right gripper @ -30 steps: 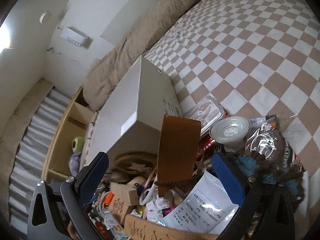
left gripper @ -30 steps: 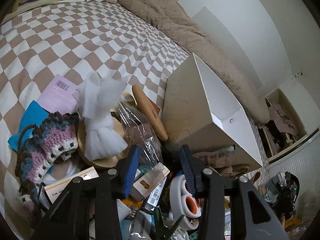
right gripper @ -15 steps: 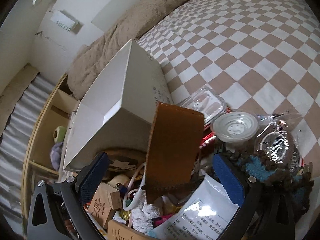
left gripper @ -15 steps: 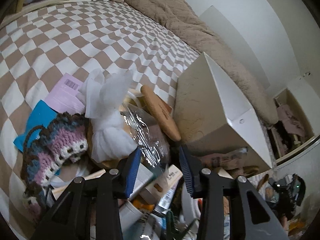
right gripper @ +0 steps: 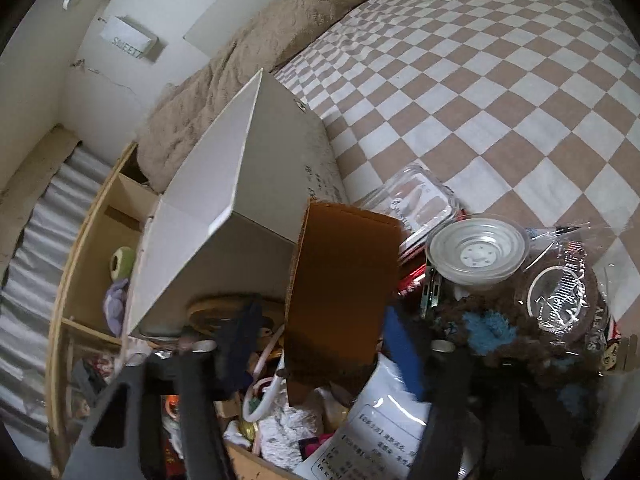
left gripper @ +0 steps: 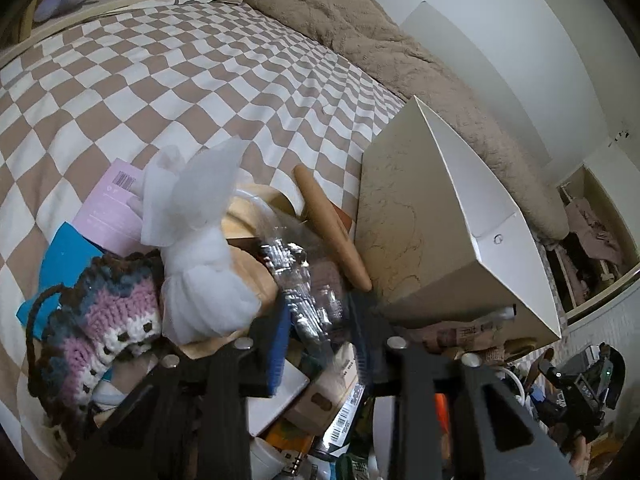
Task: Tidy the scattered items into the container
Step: 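Lower the right gripper onto the brown leather strap while the left gripper reaches a plastic bag, then close the right gripper on the leather strap while the left gripper grasps the clear bag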
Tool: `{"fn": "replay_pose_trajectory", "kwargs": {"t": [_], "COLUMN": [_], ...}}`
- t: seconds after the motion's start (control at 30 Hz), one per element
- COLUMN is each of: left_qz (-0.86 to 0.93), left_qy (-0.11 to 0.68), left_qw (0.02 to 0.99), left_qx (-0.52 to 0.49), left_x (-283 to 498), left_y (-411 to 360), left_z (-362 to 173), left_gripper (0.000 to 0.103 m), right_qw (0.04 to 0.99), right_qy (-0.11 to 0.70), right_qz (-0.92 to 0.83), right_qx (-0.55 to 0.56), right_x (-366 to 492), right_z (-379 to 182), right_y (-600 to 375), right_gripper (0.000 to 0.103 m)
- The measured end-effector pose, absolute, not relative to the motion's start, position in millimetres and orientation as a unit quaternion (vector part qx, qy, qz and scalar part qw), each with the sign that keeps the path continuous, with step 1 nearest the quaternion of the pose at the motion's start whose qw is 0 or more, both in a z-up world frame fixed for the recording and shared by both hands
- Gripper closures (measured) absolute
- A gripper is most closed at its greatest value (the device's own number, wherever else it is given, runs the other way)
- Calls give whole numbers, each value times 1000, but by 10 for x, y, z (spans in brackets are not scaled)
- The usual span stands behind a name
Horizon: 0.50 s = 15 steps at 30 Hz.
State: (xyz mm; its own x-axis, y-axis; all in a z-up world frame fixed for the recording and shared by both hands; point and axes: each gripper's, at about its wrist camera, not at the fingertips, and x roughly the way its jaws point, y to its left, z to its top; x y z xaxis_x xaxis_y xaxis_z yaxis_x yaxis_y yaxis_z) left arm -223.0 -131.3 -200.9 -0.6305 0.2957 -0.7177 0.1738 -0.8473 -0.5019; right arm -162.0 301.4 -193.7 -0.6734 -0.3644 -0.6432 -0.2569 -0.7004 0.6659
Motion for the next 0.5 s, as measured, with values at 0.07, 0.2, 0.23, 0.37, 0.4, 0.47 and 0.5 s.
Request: {"fn": "replay_pose_trajectory", "kwargs": {"t": [0.07,0.2,0.23,0.37,0.4,0.47,0.5], "left_qz": [861,867,869,878,881,886,888], "left_qy": [-272,-265,-263,-258,-256,-254,-254], "left_qw": [35,33,32,32,32,30,29], "left_qx": [-427,-420,-417,-402,-397,-386,-382], "left_x": [-2220,-2165,-2140,-2041,-2020,-1974,-1957], "left_y": [-1304,-1282,-1278,-1287,-1291,-1304,-1310], "left_z": [-1995,-1941,-1921,-1818,-1786,-1722,-1700], "left_gripper": [75,75,75,76,76,76,76], "right_qw": [38,43,44,52,53,56,58], "right_qy": [-394,-401,-402,-409,-411,-417,-419], "right_qz": [-828,-829,-829,-834,-835,-837,-836], "right_qx": [397,388,386,366,361,350,349], "right_x": [-1604,-1547,-1534,-1460,-1454,-1414,-1406], "right_z": [-1926,-1907,-1897,-1810,-1787,-1741,-1731], "right_y": [3031,3043,3047,3072,3080,3104,3113], "right_gripper": [57,57,57,57,57,57,57]}}
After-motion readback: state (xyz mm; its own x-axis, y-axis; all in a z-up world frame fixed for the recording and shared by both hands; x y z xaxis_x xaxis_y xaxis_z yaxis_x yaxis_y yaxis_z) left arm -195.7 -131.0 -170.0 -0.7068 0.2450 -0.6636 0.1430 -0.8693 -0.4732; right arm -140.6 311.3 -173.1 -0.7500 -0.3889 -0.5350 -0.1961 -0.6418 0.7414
